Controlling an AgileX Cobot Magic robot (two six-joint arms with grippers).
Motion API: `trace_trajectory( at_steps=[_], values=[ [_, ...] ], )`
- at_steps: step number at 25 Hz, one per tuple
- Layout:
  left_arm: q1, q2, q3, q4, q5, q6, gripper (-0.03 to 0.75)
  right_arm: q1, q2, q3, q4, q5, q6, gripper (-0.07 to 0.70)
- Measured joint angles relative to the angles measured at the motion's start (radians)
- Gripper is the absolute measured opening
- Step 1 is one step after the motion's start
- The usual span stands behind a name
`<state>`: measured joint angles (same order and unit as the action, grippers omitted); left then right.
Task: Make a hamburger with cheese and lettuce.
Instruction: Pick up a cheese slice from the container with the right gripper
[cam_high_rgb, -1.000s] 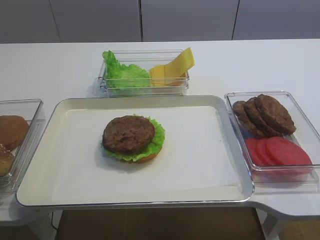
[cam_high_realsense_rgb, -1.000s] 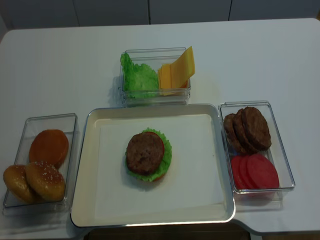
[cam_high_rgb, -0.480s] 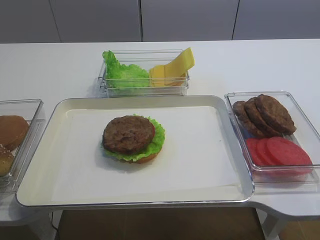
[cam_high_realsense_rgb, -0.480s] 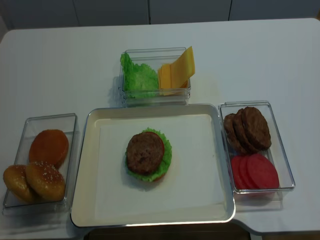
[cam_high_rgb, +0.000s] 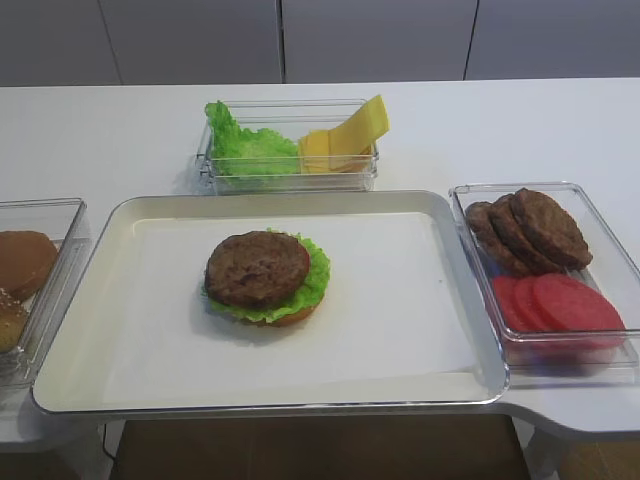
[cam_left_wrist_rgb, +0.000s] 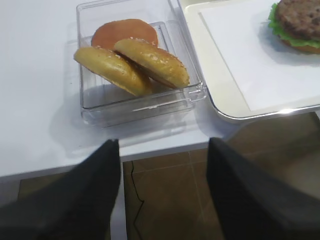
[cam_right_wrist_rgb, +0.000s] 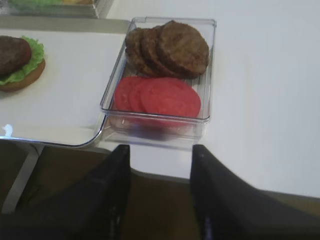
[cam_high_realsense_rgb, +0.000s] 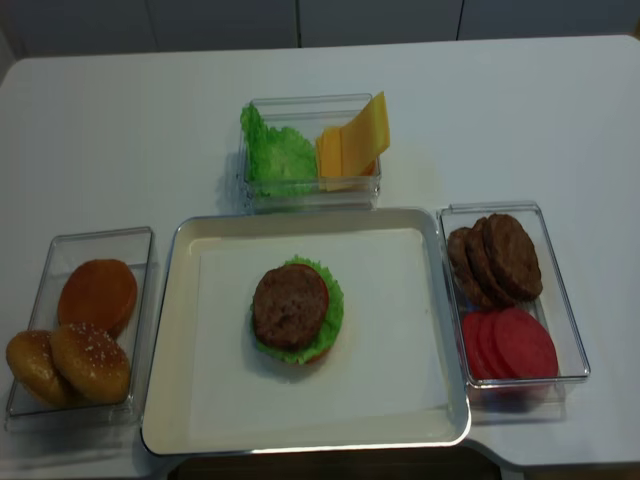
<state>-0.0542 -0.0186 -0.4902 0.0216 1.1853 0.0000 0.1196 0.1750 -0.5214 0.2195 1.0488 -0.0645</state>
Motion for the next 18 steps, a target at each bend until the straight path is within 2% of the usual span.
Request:
trace_trajectory(
  at_steps=[5, 11, 14, 18],
  values=[
    [0.000, 0.000, 0.000, 0.000, 0.000, 0.000, 0.414, 0.000, 0.176, -0.067, 0.071, -0.040, -0.008, 0.321],
    [0.000, 0.000, 0.000, 0.000, 0.000, 0.000, 0.414, 0.000, 0.433, -0.221, 0.144, -0.034, -0.044, 0.321],
    [0.000, 0.000, 0.000, 0.000, 0.000, 0.000, 0.414, 0.000, 0.592, -0.323, 0.148, 0.004, -0.022, 0.321],
    [0.000, 0.000, 0.000, 0.000, 0.000, 0.000, 0.414, 0.000, 0.813, -0.480, 0.149, 0.099, 0.015, 0.321]
  ],
)
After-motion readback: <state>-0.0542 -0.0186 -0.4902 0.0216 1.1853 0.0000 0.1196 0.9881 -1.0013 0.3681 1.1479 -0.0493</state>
